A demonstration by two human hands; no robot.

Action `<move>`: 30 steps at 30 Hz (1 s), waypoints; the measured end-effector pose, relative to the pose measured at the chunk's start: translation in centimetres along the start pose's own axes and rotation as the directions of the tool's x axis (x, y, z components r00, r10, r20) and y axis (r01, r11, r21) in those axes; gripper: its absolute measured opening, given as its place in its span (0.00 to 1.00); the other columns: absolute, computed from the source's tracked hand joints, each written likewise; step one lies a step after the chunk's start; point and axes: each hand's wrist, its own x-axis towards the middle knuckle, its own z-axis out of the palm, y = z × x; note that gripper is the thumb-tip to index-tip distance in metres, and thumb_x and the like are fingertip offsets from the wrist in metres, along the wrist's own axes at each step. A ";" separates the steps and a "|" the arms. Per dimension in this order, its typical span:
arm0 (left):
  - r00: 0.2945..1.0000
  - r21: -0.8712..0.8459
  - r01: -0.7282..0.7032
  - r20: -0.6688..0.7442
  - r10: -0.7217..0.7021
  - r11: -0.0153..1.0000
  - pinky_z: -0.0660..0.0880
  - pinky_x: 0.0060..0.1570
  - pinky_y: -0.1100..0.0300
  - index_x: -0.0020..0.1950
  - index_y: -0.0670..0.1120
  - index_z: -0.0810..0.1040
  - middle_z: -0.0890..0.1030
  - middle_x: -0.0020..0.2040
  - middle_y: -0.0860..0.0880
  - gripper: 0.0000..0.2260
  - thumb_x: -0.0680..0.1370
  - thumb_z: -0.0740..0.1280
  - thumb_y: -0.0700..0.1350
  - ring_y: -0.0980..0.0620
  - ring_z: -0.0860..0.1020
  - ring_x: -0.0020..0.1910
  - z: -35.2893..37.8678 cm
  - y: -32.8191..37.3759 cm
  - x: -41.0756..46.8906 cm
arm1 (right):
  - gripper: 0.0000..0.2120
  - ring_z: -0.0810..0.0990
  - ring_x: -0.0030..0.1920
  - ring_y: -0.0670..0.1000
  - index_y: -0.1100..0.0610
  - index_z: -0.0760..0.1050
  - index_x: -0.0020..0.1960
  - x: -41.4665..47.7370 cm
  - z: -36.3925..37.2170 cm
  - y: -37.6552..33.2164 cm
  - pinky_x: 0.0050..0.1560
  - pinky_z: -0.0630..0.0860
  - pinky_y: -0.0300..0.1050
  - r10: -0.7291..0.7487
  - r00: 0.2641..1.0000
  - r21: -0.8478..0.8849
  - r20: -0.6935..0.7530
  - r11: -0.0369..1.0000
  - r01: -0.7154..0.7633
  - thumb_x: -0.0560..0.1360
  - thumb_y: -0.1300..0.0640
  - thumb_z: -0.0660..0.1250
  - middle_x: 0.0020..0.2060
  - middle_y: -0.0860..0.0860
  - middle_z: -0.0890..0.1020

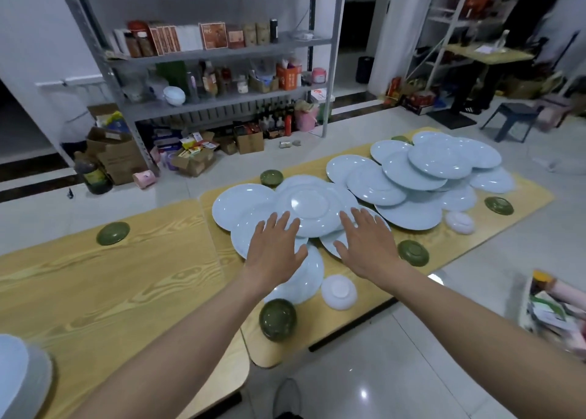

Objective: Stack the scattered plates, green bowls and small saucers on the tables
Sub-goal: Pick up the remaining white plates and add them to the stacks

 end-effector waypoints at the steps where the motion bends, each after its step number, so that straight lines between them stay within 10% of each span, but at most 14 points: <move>1: 1.000 -0.008 0.007 0.001 -0.007 1.000 0.54 0.75 0.50 0.79 0.48 0.58 0.57 0.80 0.47 0.28 0.81 0.56 0.59 0.45 0.54 0.78 0.4 0.0 0.8 | 0.32 0.50 0.79 0.57 0.56 0.48 0.81 0.8 0.1 0.3 0.78 0.49 0.54 -0.006 1.000 0.003 -0.005 1.000 0.006 0.83 0.42 0.51 0.79 0.56 0.53; 23: 0.918 -0.082 0.377 0.163 -0.361 0.922 0.63 0.67 0.51 0.76 0.48 0.63 0.63 0.77 0.45 0.26 0.81 0.57 0.58 0.44 0.63 0.73 6.8 -2.0 15.6 | 0.31 0.62 0.75 0.56 0.57 0.53 0.79 19.0 3.9 6.2 0.70 0.64 0.51 -0.081 0.989 0.227 0.122 0.973 0.052 0.82 0.44 0.57 0.77 0.55 0.61; 30: 0.680 -0.390 0.728 0.311 -0.664 0.563 0.70 0.61 0.48 0.75 0.49 0.64 0.70 0.71 0.44 0.29 0.78 0.65 0.58 0.43 0.68 0.70 10.1 -1.5 18.5 | 0.29 0.68 0.70 0.57 0.59 0.64 0.73 24.5 7.7 7.9 0.64 0.68 0.50 0.010 0.956 0.514 0.292 0.841 -0.166 0.78 0.46 0.65 0.70 0.55 0.71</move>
